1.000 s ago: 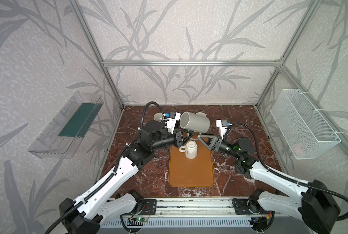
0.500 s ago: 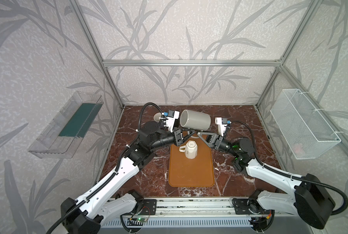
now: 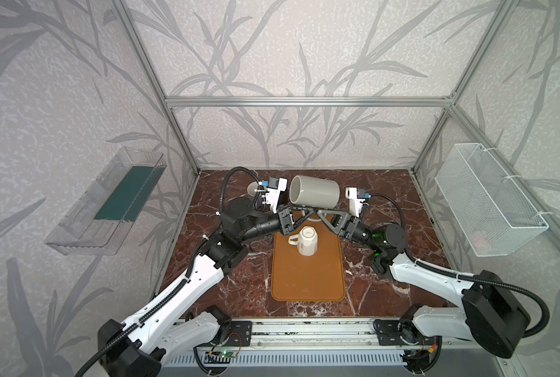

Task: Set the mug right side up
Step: 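Hold the grey mug sideways with the left gripper while the right gripper grasps its rim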

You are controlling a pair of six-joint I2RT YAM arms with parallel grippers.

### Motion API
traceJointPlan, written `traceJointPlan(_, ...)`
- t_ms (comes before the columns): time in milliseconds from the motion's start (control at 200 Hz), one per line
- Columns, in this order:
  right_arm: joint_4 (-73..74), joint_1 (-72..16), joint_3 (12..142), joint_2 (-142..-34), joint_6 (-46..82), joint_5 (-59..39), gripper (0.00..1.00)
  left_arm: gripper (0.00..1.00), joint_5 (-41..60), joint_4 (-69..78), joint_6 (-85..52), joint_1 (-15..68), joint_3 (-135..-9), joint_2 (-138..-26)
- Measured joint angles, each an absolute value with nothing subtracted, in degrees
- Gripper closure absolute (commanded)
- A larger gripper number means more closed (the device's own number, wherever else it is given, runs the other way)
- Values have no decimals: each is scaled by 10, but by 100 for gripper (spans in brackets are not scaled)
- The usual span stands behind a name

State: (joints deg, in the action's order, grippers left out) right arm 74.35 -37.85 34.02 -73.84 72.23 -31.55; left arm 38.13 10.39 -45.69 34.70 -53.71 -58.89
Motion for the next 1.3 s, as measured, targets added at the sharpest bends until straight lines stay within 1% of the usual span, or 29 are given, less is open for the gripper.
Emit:
traceJointPlan(120, 749, -378, 340, -738, 726, -315, 75, 100, 385, 113, -461, 347, -535, -589)
traceJointPlan(240, 751, -378, 340, -738, 728, -315, 81, 100, 388, 119, -463, 347, -534, -589)
traceJointPlan(355, 756, -378, 340, -738, 736, -314, 90, 100, 391, 125, -461, 346, -532, -589)
traceJointPlan(430, 756, -378, 340, -738, 738, -314, 100, 100, 392, 127, -461, 346, -531, -589)
traceJointPlan(785, 756, -378, 340, -738, 738, -314, 100, 100, 394, 128, -461, 344, -531, -589)
traceJointPlan(835, 756, -378, 340, -738, 738, -314, 100, 98, 393, 127, -461, 344, -531, -589)
traceJointPlan(885, 755, -378, 340, -738, 738, -314, 100, 93, 393, 127, -461, 344, -531, -589)
traceJointPlan(1119, 753, -378, 340, -738, 737, -313, 100, 76, 392, 123, -461, 344, -531, -589)
traceJointPlan(1304, 747, -378, 340, -738, 736, -311, 100, 67, 389, 118, -460, 343, -531, -588)
